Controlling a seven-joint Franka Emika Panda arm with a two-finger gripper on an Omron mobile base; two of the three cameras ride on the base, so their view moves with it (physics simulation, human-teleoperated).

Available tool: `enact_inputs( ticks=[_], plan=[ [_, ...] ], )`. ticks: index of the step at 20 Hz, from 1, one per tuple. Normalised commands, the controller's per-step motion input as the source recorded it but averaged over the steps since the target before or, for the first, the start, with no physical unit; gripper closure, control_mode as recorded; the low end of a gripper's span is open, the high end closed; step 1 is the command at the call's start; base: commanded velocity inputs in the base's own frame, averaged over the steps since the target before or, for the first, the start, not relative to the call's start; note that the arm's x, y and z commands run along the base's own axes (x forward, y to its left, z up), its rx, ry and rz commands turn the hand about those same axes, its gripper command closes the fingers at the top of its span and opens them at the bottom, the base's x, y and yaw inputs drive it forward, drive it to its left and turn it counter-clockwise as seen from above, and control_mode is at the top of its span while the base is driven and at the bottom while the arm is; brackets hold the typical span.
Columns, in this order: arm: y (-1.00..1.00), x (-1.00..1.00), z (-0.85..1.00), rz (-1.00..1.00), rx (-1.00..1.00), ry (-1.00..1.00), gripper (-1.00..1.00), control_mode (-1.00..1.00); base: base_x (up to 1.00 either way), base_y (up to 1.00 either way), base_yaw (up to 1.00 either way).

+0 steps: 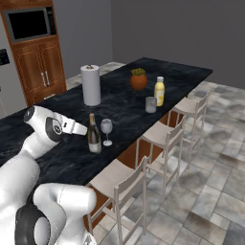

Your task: There is a wine glass and glass cup on the dining counter. Place the wine bottle next to the wine glass and the juice bottle next to the glass cup.

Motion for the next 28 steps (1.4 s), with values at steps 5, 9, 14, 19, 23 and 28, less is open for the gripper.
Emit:
enact_inputs(
  ticks=[5, 9, 14, 19, 23, 28],
  plan=[
    [0.06, -0.43, 0.18, 0.11, 0.01, 0.03, -1.00, -1.00, 0.00, 0.00, 0.00],
    [0.10, -0.40, 0.17, 0.05, 0.00, 0.07, -1.00, -1.00, 0.00, 0.00, 0.00],
    [0.06, -0.45, 0.10, 0.07, 0.00, 0.02, -1.00, -1.00, 0.00, 0.00, 0.00],
    [0.03, -0.48, 0.06, 0.09, 0.00, 0.00, -1.00, -1.00, 0.00, 0.00, 0.00],
    [0.00, -0.43, 0.08, 0.18, 0.00, 0.00, -1.00, -1.00, 0.00, 0.00, 0.00],
    [0.00, -0.42, 0.11, 0.28, 0.02, 0.02, -1.00, -1.00, 0.00, 0.00, 0.00]
  ],
)
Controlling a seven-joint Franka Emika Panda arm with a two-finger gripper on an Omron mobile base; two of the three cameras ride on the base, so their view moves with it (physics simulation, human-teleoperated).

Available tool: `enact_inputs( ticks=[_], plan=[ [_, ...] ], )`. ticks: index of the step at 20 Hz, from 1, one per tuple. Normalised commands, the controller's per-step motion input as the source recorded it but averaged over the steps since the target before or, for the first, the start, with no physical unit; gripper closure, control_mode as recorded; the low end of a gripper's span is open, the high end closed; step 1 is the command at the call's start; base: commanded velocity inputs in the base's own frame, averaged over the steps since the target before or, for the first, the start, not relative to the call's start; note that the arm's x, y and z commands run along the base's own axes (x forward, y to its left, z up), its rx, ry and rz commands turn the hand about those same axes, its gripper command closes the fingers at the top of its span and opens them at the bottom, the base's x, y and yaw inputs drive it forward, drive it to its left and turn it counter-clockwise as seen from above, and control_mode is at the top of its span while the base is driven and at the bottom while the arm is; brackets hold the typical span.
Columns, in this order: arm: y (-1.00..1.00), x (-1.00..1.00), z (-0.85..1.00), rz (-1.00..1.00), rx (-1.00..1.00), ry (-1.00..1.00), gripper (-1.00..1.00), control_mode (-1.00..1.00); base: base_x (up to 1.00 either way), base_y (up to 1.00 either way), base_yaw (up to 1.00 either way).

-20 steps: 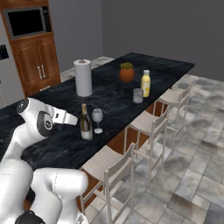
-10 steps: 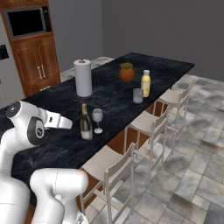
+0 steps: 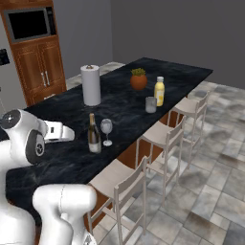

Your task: There is a wine glass and glass cup on the dining counter. Place the wine bottle next to the wine glass and the juice bottle next to the glass cup.

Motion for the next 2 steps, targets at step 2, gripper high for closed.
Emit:
enact_inputs(
  ticks=[2],
  plan=[
    [0.00, -0.38, 0.13, 0.31, 0.03, 0.09, -1.00, -1.00, 0.00, 0.00, 0.00]
  ],
)
